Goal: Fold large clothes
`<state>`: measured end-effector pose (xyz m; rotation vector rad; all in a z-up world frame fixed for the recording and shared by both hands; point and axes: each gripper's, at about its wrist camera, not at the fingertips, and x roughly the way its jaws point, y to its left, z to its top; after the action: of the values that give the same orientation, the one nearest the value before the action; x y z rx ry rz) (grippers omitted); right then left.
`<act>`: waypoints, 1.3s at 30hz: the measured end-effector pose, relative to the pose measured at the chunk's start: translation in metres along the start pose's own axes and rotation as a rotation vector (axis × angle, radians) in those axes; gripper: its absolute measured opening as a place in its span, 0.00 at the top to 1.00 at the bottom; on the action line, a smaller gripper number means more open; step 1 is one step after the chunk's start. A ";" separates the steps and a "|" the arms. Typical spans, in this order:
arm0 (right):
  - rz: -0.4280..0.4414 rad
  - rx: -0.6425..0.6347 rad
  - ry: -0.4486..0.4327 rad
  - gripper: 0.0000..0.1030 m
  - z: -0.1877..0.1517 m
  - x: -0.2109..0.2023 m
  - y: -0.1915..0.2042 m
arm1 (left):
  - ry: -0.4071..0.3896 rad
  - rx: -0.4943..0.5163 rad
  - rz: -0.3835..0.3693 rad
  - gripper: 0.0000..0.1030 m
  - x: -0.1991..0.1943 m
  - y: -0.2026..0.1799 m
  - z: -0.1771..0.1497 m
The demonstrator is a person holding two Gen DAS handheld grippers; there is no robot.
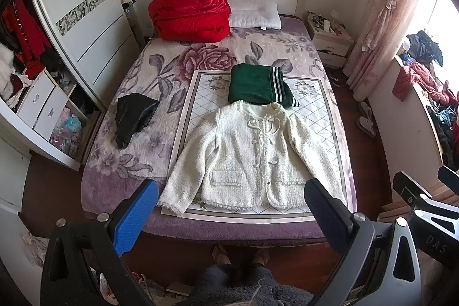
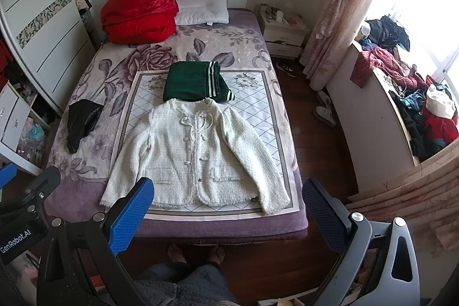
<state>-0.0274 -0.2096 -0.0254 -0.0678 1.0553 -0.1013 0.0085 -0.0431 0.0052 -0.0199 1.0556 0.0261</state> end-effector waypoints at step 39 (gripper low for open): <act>-0.003 0.005 0.004 0.00 -0.004 -0.002 -0.012 | -0.003 0.010 -0.029 0.00 -0.012 0.016 0.019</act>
<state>-0.0322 -0.2215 -0.0237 -0.0646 1.0589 -0.1067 0.0183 -0.0267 0.0251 -0.0265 1.0528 -0.0051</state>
